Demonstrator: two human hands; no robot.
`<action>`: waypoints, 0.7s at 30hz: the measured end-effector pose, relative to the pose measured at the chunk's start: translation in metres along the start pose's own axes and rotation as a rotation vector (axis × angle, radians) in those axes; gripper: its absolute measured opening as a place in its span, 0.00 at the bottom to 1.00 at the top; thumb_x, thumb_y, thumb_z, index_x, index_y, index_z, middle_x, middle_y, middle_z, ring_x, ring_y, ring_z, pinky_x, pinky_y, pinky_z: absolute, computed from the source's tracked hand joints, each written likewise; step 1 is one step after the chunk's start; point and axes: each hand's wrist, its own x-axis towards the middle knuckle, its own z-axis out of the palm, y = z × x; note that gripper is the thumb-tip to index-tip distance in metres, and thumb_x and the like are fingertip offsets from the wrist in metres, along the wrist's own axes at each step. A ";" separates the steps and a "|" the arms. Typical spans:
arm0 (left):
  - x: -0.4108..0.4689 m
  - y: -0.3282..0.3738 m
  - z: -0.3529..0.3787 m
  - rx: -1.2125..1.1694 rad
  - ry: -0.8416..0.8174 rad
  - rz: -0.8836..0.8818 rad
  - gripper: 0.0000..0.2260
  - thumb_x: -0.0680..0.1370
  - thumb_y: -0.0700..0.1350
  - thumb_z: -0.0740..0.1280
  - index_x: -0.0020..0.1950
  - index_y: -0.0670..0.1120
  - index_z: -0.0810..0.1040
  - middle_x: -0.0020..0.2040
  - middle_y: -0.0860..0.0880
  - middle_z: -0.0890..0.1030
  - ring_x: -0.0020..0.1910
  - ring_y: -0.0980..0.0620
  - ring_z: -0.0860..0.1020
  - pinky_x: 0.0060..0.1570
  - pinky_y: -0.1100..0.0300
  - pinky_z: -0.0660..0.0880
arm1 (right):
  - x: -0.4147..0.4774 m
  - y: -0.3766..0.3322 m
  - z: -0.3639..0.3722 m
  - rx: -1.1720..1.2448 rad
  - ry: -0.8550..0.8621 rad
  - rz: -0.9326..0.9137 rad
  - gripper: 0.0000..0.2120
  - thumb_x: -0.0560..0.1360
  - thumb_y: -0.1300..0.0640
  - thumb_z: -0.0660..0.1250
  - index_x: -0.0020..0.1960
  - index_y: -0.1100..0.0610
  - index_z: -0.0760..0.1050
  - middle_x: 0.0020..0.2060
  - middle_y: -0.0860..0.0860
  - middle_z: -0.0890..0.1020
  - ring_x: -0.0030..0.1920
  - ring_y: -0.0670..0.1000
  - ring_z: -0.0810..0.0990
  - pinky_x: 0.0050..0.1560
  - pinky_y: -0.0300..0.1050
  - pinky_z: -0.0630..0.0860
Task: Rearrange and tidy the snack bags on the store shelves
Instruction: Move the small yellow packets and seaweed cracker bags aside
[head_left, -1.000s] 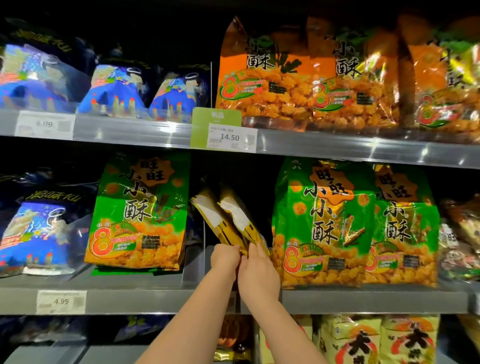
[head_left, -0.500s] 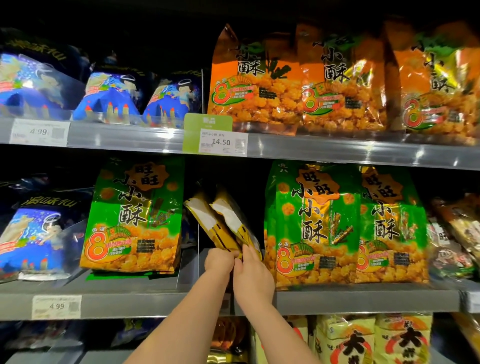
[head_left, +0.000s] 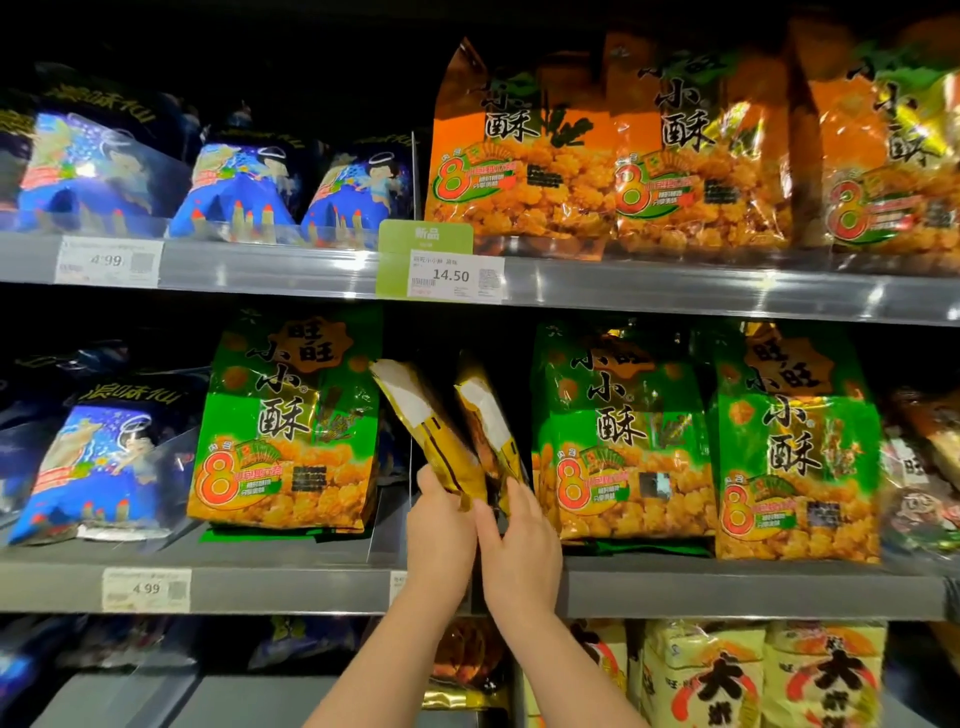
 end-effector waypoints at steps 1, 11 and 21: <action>-0.004 -0.001 -0.003 -0.001 0.013 0.022 0.16 0.75 0.40 0.64 0.61 0.41 0.65 0.39 0.47 0.78 0.35 0.53 0.74 0.29 0.63 0.65 | -0.001 0.000 0.001 0.017 0.000 0.003 0.29 0.76 0.39 0.55 0.73 0.51 0.60 0.72 0.48 0.66 0.70 0.49 0.65 0.69 0.47 0.61; -0.037 -0.004 -0.028 -0.119 0.134 0.032 0.20 0.71 0.49 0.71 0.48 0.55 0.59 0.34 0.55 0.74 0.30 0.62 0.72 0.24 0.67 0.61 | -0.024 -0.027 -0.008 0.301 0.124 -0.045 0.27 0.69 0.39 0.66 0.66 0.46 0.70 0.59 0.36 0.71 0.61 0.40 0.67 0.67 0.55 0.67; -0.067 -0.001 -0.056 -0.108 0.215 0.119 0.15 0.71 0.52 0.70 0.40 0.56 0.61 0.29 0.55 0.73 0.25 0.59 0.70 0.24 0.67 0.59 | -0.057 -0.043 -0.024 0.429 0.322 -0.071 0.11 0.67 0.41 0.67 0.49 0.41 0.76 0.43 0.31 0.75 0.52 0.32 0.71 0.56 0.51 0.73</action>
